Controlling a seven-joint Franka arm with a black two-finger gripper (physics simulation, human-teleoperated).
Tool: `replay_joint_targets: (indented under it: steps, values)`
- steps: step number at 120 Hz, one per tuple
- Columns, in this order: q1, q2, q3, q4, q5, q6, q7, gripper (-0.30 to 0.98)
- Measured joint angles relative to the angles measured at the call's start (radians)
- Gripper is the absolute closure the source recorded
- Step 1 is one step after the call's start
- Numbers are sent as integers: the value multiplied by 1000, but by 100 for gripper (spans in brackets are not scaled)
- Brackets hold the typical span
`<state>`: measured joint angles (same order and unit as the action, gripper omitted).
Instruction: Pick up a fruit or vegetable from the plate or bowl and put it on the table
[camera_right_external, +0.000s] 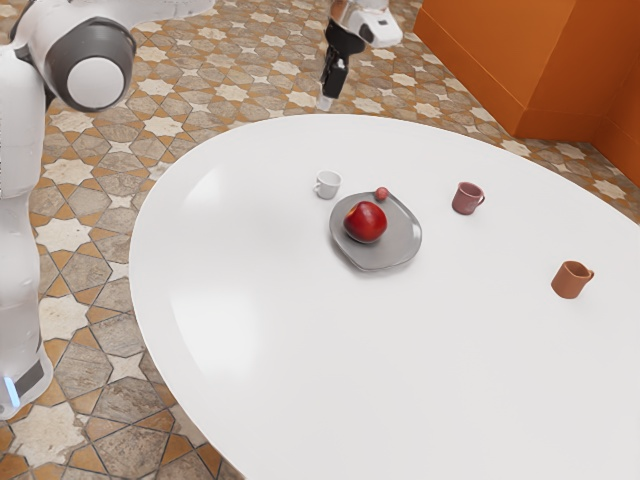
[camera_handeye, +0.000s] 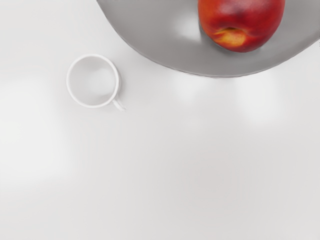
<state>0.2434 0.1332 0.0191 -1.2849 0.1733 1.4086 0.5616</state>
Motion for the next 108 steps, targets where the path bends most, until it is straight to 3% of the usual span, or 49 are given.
replay_joint_targets:
  steps: [74, 108]
  values:
    - [3, 317, -3, 57, -17, 420, 288, 0]
    - [5, 420, 0, 134, -122, 514, 297, 0]
